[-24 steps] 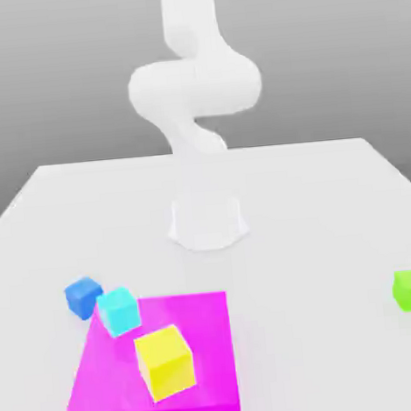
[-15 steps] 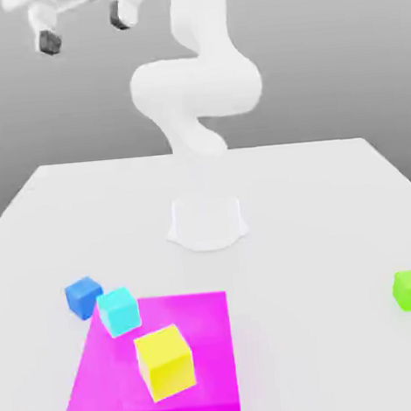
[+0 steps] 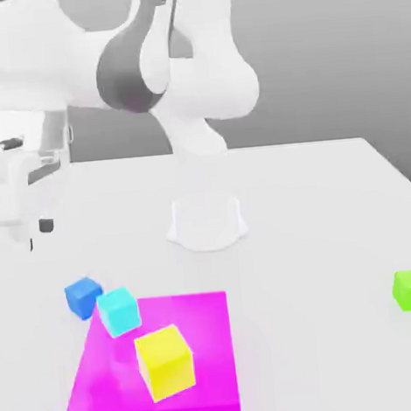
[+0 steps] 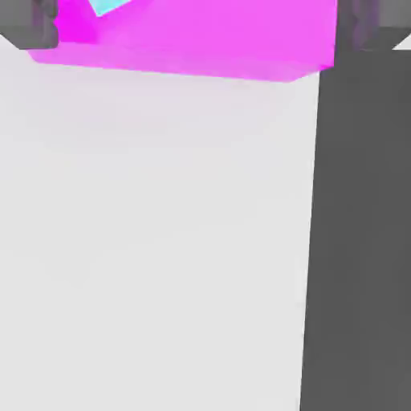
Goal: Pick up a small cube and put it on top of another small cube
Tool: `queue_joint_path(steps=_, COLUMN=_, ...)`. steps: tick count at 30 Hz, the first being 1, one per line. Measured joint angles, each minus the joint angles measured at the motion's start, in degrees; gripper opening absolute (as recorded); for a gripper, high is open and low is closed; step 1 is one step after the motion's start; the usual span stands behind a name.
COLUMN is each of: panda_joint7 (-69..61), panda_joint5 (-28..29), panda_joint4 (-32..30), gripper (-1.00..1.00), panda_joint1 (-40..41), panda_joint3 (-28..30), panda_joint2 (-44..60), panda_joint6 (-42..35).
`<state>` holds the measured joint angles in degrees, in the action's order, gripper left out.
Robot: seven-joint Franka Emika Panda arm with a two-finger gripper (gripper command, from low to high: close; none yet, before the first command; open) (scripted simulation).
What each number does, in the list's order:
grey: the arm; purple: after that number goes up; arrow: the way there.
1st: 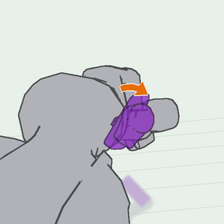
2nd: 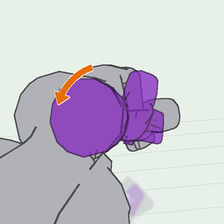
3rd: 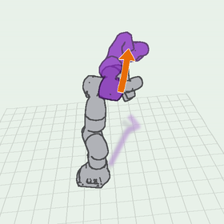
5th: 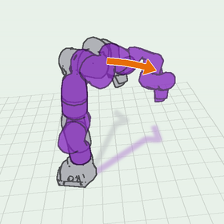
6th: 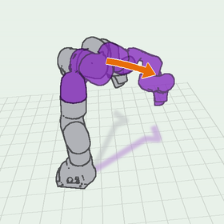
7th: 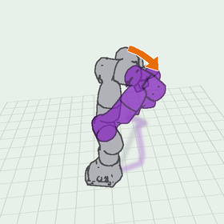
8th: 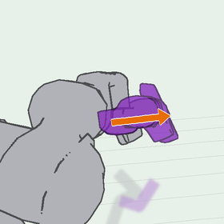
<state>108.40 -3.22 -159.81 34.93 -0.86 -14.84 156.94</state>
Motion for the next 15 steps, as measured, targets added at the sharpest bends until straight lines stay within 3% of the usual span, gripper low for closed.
queue_joint_path(steps=9, panda_joint7=23.4, panda_joint5=2.8, panda_joint4=-9.1, gripper=0.00, panda_joint1=10.2, panda_joint3=1.3, panda_joint2=10.5, panda_joint6=8.7)
queue_joint_path(steps=15, panda_joint7=23.8, panda_joint5=1.1, panda_joint4=-7.9, gripper=0.00, panda_joint1=11.6, panda_joint3=0.6, panda_joint2=22.2, panda_joint6=18.2)
